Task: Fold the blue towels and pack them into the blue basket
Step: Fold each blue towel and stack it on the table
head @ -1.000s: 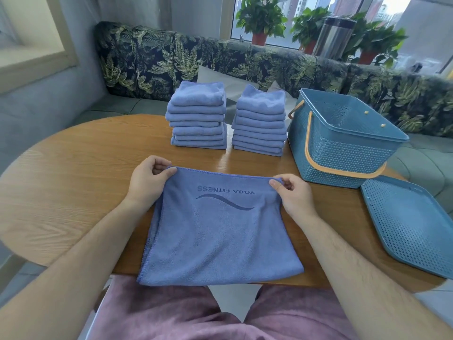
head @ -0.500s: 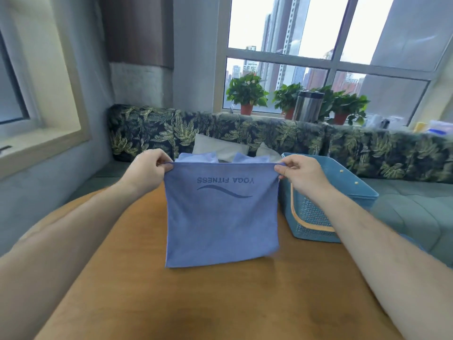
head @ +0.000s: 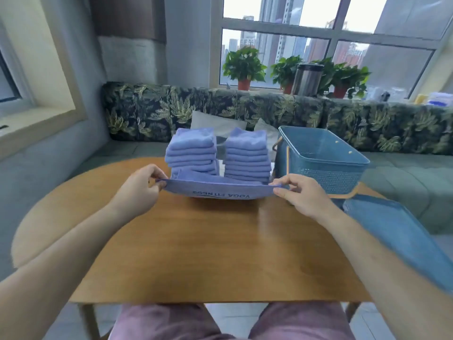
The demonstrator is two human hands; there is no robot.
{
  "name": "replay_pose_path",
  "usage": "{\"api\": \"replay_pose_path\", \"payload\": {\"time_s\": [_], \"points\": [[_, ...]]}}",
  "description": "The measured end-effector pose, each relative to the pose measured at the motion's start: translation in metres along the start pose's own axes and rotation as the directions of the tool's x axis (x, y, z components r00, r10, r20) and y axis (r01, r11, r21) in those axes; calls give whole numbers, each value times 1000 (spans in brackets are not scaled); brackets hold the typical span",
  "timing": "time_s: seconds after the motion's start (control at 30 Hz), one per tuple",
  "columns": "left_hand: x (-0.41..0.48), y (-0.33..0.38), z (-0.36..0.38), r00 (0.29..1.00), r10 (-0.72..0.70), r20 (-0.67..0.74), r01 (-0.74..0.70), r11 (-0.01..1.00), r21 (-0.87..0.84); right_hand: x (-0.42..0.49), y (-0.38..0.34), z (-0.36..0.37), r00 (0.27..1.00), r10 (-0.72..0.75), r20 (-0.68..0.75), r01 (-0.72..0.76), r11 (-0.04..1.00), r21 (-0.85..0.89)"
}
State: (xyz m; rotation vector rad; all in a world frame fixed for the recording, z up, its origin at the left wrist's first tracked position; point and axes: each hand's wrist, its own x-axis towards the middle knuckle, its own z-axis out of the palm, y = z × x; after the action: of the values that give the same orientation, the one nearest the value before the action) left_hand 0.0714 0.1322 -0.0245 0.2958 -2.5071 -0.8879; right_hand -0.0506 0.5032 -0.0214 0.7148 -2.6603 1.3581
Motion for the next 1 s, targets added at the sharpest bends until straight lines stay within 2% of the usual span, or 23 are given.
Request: {"api": "replay_pose_path", "payload": {"time_s": [0.1, 0.17, 0.4, 0.5, 0.57, 0.73, 0.83, 1.0], "points": [[-45, -31, 28, 983, -92, 159, 98, 995, -32, -38, 32, 26, 990, 32, 139, -46, 994, 99], [-63, -42, 40, 963, -144, 228, 163, 984, -69, -52, 46, 38, 984, 54, 172, -73, 992, 105], [-76, -37, 34, 955, -156, 252, 199, 968, -156, -69, 53, 37, 973, 93, 213, -127, 980, 155], [-74, -32, 26, 945, -174, 279, 253, 927, -278, -72, 53, 33, 975, 143, 170, -180, 958, 223], [-67, -31, 27, 950, -182, 252, 259, 911, -321, -68, 56, 34, 978, 173, 116, -197, 951, 237], [-31, -42, 56, 954, -252, 160, 290, 906, -307, -25, 63, 48, 972, 235, 14, -233, 953, 193], [-7, -49, 78, 958, -271, 98, 287, 928, -239, 7, 70, 65, 967, 251, -54, -245, 965, 98], [22, -71, 111, 950, -308, 58, 313, 942, -124, 42, 87, 86, 956, 284, -78, -291, 952, -97]]}}
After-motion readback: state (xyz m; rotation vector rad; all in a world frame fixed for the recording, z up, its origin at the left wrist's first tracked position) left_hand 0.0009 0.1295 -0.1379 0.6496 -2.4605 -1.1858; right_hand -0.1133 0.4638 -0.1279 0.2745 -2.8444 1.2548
